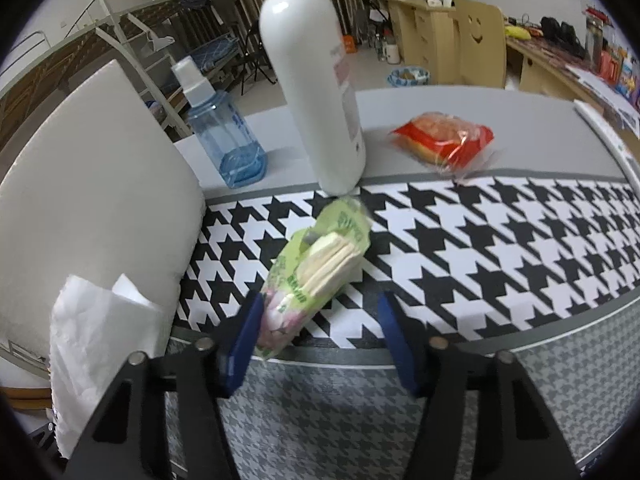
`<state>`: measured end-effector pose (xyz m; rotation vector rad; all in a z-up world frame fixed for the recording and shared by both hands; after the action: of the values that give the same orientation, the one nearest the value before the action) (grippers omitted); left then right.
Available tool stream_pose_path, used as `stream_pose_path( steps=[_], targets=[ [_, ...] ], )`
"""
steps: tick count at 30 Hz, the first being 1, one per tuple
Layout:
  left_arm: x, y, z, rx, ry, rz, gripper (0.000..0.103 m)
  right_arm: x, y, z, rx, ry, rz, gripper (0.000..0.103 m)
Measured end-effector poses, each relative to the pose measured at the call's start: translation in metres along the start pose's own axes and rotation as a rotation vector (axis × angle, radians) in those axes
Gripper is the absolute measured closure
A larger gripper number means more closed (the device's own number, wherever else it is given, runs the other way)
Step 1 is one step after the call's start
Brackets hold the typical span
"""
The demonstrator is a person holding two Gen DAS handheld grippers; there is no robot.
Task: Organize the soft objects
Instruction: 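Lower the right gripper onto the green-and-pink packet and close on it, then carry the tissue and the packet over the foam box with both grippers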
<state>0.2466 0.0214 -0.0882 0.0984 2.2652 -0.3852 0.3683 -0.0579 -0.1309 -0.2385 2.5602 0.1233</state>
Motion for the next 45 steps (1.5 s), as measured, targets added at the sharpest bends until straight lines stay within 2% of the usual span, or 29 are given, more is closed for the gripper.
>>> stream_pose_path(
  steps=[4, 9, 13, 28, 45],
  targets=[
    [0.0, -0.001, 0.0, 0.0, -0.001, 0.002, 0.097, 0.001, 0.002, 0.003, -0.037, 0.018, -0.007, 0.07],
    [0.0, -0.002, -0.002, 0.001, -0.007, 0.007, 0.097, 0.004, 0.002, -0.003, -0.022, 0.002, -0.005, 0.08],
    [0.001, -0.003, -0.006, 0.001, -0.013, 0.01, 0.097, 0.008, -0.003, -0.011, -0.006, -0.012, -0.012, 0.084],
    [0.002, -0.013, -0.036, -0.005, -0.056, 0.03, 0.097, 0.023, -0.012, -0.057, -0.001, -0.095, -0.031, 0.088],
    [-0.013, -0.03, -0.068, -0.019, -0.126, 0.074, 0.097, 0.032, -0.013, -0.121, -0.017, -0.243, -0.065, 0.088]
  ],
)
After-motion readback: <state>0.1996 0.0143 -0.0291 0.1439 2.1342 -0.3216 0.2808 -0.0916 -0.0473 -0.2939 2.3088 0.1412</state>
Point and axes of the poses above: each gripper's, at about its wrist camera, not at the fingertips, and z roughly the way its jaws point, y to its left, x to its underside, the point moved 7 cm from there along z, roughly the way its jaws point, and after that the axes turned 14 degrees about x, right-handed, at the moved point
